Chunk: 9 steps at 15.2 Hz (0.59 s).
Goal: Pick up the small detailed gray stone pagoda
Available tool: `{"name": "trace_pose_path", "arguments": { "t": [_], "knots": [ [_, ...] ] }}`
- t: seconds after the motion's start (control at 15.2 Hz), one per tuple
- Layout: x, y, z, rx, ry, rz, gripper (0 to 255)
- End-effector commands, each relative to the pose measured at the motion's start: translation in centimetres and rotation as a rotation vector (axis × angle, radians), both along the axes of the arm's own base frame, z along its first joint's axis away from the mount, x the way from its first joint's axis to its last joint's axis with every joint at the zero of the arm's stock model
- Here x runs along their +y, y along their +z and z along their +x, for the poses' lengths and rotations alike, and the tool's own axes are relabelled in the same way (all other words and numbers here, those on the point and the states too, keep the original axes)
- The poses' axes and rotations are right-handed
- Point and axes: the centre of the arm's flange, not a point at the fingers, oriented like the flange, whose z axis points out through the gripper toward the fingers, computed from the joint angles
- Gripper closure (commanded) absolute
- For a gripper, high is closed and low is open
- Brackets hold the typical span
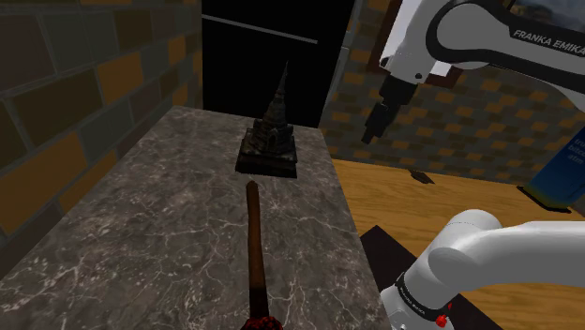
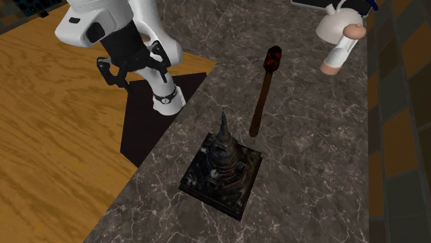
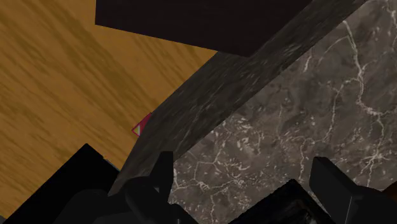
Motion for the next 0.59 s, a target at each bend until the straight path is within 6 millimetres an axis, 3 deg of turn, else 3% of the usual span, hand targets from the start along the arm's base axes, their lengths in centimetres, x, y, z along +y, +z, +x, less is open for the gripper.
{"name": "trace_pose_path", "arguments": {
  "t": [0.0, 0.53],
  "knots": [
    [0.0, 0.0, 0.0, 0.000, 0.000, 0.000, 0],
    [7.7, 1.5, 4.4, -0.224, -0.128, -0.048, 0]
  ]
}}
